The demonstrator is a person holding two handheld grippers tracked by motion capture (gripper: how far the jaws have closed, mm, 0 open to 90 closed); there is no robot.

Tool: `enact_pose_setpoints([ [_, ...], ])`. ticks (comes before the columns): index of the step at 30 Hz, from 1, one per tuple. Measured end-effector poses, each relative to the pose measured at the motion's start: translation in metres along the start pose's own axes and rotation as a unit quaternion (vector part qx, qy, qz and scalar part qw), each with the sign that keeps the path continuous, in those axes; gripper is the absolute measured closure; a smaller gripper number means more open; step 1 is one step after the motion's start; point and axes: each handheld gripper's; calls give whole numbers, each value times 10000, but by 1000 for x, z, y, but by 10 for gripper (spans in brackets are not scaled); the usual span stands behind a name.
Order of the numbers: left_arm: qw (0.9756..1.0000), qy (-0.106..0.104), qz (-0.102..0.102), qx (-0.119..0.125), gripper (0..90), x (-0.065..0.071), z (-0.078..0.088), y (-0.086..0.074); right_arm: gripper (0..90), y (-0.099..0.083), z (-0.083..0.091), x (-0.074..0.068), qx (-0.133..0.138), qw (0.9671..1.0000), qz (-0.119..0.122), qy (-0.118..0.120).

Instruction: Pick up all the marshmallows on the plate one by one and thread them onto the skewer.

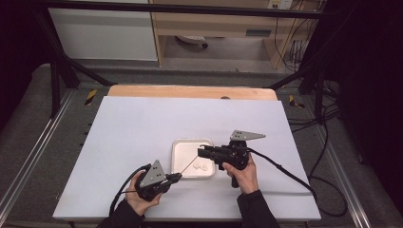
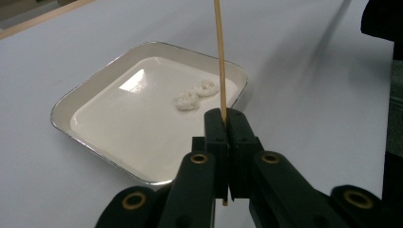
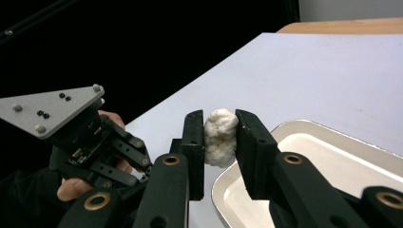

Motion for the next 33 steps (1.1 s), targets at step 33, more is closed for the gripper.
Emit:
enact_pose_setpoints([
  [33,9997,28,-49,-235,891,2,-7,-3,791,-12,-6,-1,-54,9999,-101,129],
])
Point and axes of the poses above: each handheld gripper's, and its own axes: z roughly backward along the jaws, y roughly out of its top, x roughly to its right, and after that the axes turned 6 degrees about -z, right-handed
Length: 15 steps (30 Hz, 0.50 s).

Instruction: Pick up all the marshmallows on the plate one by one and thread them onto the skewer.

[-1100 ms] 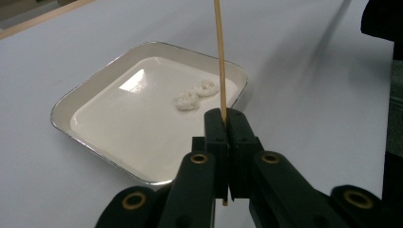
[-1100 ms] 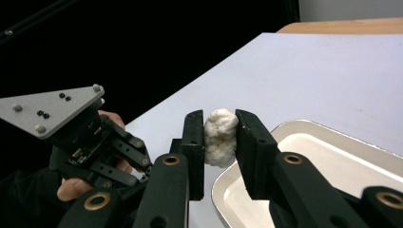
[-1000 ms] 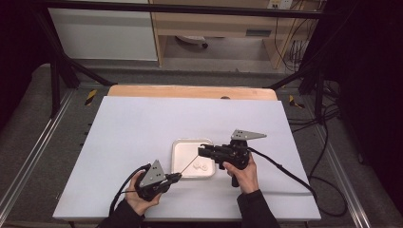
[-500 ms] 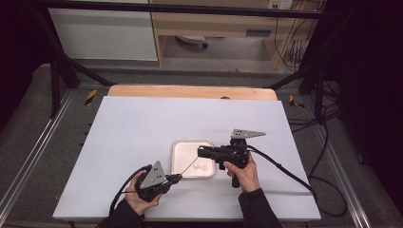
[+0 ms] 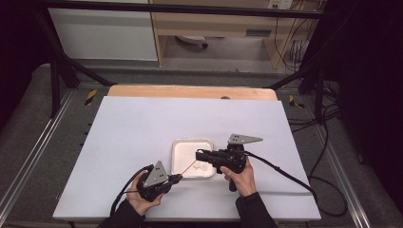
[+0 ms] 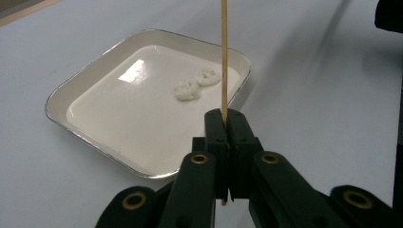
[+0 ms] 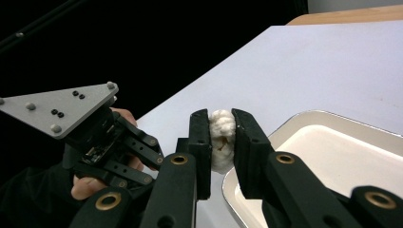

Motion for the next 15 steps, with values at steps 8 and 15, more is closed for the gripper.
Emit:
enact_pose_setpoints([
  [8,9999,-27,117,91,891,3,0,2,790,-2,-2,-3,120,9998,-61,111],
  [15,9997,-44,218,59,891,5,-6,3,792,-9,-8,-4,252,9996,-15,114],
])
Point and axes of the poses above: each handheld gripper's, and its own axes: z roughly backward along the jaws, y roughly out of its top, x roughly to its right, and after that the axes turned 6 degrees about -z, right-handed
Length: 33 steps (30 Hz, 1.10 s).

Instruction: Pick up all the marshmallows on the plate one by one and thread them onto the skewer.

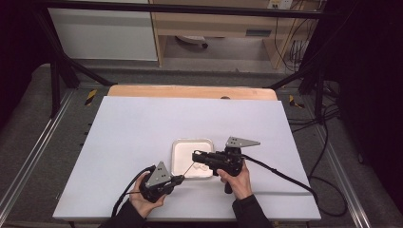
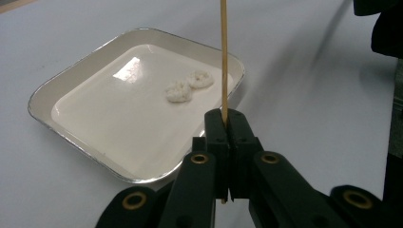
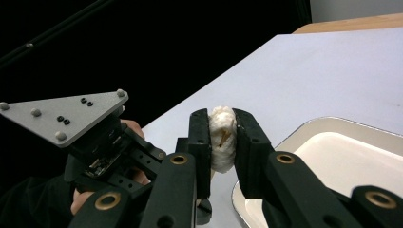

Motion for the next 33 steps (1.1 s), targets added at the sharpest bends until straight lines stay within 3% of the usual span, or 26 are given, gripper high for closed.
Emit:
enact_pose_setpoints([
  [1,10000,11,13,32,891,1,0,0,792,-1,0,-1,8,10000,10,2],
  [2,9996,-9,57,269,891,0,2,2,790,-2,-1,-1,-17,10000,42,-4],
  [3,9992,-15,155,376,891,0,5,10,780,-5,-6,-1,-406,9992,26,49],
  [4,9994,251,-52,211,891,3,5,17,772,-14,-16,-1,-755,9971,109,74],
  [5,9989,409,-117,183,891,5,3,17,782,-23,-25,-4,-757,9969,109,156],
  [6,9991,248,133,307,891,1,4,13,783,-22,-29,-7,-677,9975,210,10],
  [7,9991,193,208,319,891,-1,5,11,781,-20,-29,-8,-743,9969,251,20],
  [12,9989,223,233,329,890,-4,6,10,746,-18,-30,-8,-618,9979,203,-49],
  [15,9987,211,330,316,890,-7,7,8,600,-17,-27,-8,-572,9978,239,-227],
  [18,9984,181,427,315,889,-11,8,6,477,-11,-20,-10,-341,9983,325,-346],
  [21,9985,151,467,255,889,-13,8,3,346,-4,-11,-11,-252,9966,468,-633],
  [26,9987,132,479,149,888,-16,7,1,215,3,2,-6,-256,9905,748,-1126],
  [28,9987,123,479,103,888,-16,7,0,192,4,5,-2,-351,9859,895,-1368],
  [30,9987,115,485,63,887,-17,6,0,183,3,5,1,-548,9803,1032,-1591],
  [33,9985,92,548,6,886,-20,6,-2,224,-1,2,6,-905,9747,1173,-1675],
])
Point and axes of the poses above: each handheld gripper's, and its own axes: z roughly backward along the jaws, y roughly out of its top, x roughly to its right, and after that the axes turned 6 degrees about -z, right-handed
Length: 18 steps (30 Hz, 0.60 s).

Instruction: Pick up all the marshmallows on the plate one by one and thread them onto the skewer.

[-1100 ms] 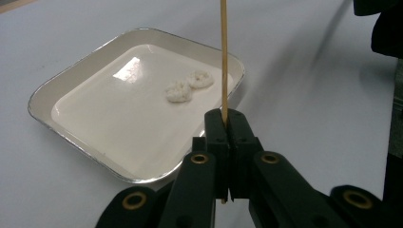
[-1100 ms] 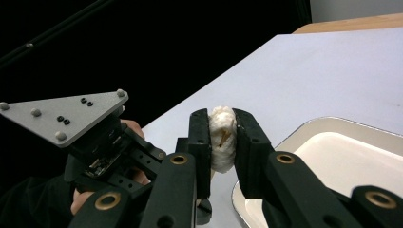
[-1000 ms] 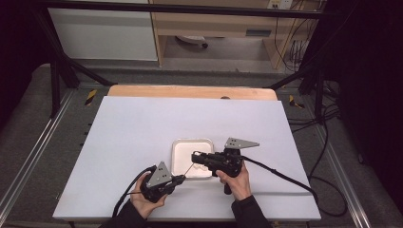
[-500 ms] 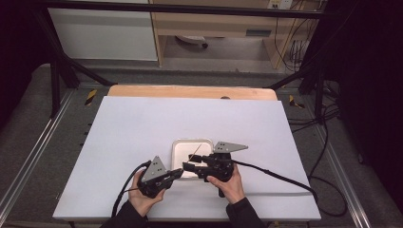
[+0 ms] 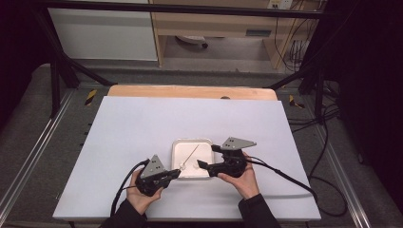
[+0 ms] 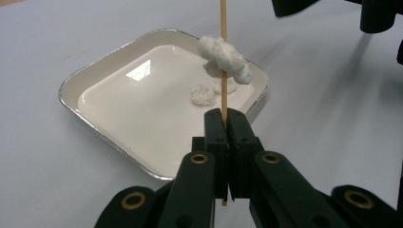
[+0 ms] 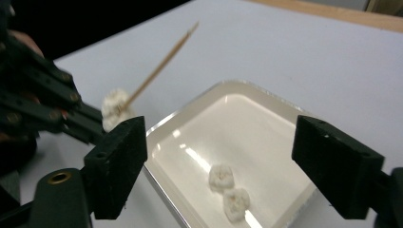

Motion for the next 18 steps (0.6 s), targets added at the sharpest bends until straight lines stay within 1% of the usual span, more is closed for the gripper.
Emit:
enact_pose_setpoints([
  [2,10000,-11,25,-31,886,-1,-1,-1,275,-5,-5,2,-214,9996,125,-111],
  [4,10000,-20,11,-66,886,-1,0,-1,319,-9,-12,5,-469,9984,197,-234],
  [7,9999,-28,40,-93,885,-2,0,-2,390,-17,-22,9,-840,9949,379,-409],
  [9,9999,-36,69,-98,885,-3,0,-2,431,-22,-28,10,-1019,9928,453,-427],
  [12,9999,-52,119,-106,885,-5,0,-3,486,-29,-35,12,-1124,9915,506,-418],
  [14,9998,-49,121,-118,885,-5,0,-3,536,-30,-37,13,-1101,9914,567,-426],
  [16,9998,-45,107,-133,885,-5,1,-3,568,-30,-39,14,-1076,9918,568,-398],
  [18,9998,-47,106,-138,885,-5,1,-3,593,-32,-40,14,-1120,9908,647,-393],
])
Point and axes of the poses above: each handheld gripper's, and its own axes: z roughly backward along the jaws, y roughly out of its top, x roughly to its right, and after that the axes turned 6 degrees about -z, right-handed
